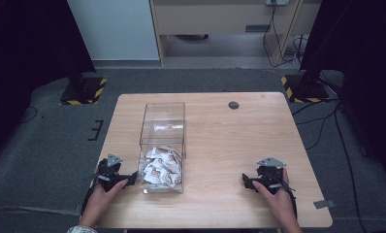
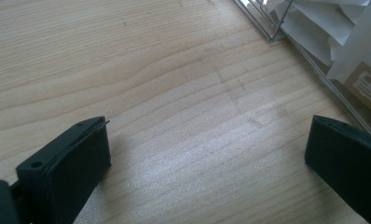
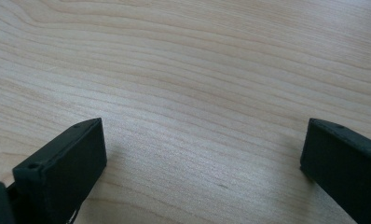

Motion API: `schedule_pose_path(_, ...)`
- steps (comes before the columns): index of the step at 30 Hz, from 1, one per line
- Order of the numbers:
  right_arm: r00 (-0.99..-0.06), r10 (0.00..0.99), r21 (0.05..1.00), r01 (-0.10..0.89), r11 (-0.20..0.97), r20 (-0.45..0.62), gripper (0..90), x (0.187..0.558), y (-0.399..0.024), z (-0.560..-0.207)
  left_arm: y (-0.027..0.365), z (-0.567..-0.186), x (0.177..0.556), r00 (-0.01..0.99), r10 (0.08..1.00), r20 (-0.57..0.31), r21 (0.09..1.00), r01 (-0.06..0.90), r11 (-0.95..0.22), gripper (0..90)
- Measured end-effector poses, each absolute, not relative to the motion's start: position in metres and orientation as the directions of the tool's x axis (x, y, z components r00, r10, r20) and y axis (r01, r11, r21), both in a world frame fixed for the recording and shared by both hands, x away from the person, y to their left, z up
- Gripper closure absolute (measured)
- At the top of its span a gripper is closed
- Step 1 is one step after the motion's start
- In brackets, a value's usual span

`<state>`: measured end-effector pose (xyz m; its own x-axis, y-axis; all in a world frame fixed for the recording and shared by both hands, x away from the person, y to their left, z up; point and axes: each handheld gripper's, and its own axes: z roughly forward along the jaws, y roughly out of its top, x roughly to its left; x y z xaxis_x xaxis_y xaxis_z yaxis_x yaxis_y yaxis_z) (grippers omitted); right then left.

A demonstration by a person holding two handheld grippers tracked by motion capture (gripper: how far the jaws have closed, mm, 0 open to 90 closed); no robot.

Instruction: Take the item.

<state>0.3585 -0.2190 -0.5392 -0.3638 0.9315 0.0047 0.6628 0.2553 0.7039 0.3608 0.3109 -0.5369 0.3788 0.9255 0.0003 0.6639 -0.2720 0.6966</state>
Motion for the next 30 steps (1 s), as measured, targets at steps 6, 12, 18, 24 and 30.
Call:
schedule_pose_path(6, -0.366, 0.93, 0.705, 0.662, 0.255, 0.008, 0.7, 0.359, -0.219, -0.539, 0.311, -0.537, 0.361, 0.379, 0.926, 0.0, 0.697, 0.664, -0.272, 0.0)
schedule_pose_path(12, -0.364, 0.931, 0.705, 0.663, 0.253, 0.008, 0.8, 0.359, -0.219, -0.539, 0.311, -0.537, 0.361, 0.379, 0.926, 0.001, 0.696, 0.664, -0.272, 0.0)
schedule_pose_path(18, -0.352, 0.936, 0.71, 0.662, 0.242, 0.009, 4.5, 0.359, -0.216, -0.538, 0.311, -0.537, 0.361, 0.379, 0.925, 0.001, 0.696, 0.664, -0.273, 0.0)
schedule_pose_path(24, -0.325, 0.946, 0.714, 0.66, 0.234, -0.01, 5.9, 0.358, -0.219, -0.53, 0.311, -0.537, 0.361, 0.378, 0.926, 0.0, 0.697, 0.664, -0.271, 0.0)
schedule_pose_path(30, -0.335, 0.942, 0.729, 0.646, 0.224, 0.008, 8.0, 0.356, -0.218, -0.513, 0.311, -0.537, 0.361, 0.378, 0.926, 0.0, 0.697, 0.664, -0.271, 0.0)
